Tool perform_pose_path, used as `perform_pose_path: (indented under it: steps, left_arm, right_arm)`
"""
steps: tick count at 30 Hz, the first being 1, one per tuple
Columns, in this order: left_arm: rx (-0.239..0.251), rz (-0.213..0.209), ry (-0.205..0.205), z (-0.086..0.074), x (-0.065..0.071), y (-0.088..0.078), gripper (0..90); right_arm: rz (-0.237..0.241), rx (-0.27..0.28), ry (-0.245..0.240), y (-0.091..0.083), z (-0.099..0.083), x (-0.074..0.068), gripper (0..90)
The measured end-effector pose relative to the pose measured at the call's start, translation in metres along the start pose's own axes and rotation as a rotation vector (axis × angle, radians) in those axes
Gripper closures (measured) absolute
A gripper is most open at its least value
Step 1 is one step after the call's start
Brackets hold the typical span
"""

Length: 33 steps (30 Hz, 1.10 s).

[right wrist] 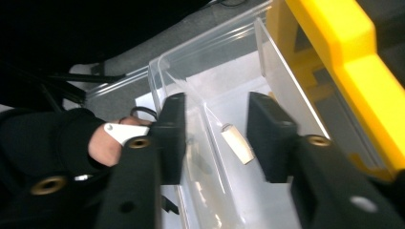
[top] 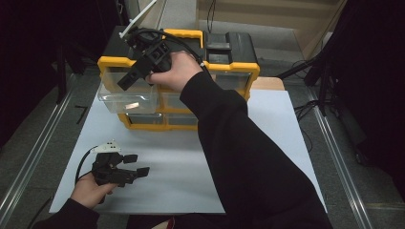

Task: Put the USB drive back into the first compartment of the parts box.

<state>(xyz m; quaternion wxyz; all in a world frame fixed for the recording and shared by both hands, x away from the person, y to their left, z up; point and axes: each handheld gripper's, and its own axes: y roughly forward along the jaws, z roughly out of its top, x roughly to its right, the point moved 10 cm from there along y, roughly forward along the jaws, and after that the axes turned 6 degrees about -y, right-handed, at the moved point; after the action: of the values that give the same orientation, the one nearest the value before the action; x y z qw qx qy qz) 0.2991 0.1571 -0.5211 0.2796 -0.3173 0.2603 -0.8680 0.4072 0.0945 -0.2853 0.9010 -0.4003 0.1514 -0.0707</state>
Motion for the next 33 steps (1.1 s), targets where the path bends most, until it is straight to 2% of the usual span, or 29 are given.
perform_pose_path:
  steps: [4, 9, 15, 20, 27, 30, 33]
  left_arm:
    - [-0.005, 0.001, 0.004, -0.001, 0.000, 0.000, 22.5]
    - [-0.004, 0.003, 0.001, 0.000, 0.000, 0.000, 22.5]
    - [-0.002, 0.010, 0.002, -0.001, 0.000, 0.000, 22.5]
    - [-0.008, 0.012, 0.003, -0.002, 0.000, 0.000, 22.5]
    - [-0.004, 0.012, 0.002, -0.001, 0.000, 0.001, 22.5]
    - [-0.002, 0.010, 0.002, -0.001, 0.000, 0.001, 22.5]
    - [0.002, 0.009, 0.002, -0.001, 0.000, 0.001, 22.5]
  right_arm:
    - [-0.008, 0.033, 0.014, -0.016, -0.006, 0.001, 46.1]
    - [-0.056, 0.078, 0.011, -0.040, -0.021, 0.006, 39.0]
    - [-0.106, 0.100, 0.017, -0.057, -0.035, 0.009, 35.9]
    - [-0.126, 0.121, 0.060, -0.071, -0.052, 0.011, 34.0]
    - [-0.125, 0.131, 0.083, -0.074, -0.078, 0.010, 28.6]
    - [-0.110, 0.130, 0.072, -0.072, -0.089, 0.007, 25.7]
    - [-0.122, 0.136, 0.065, -0.068, -0.099, 0.006, 25.7]
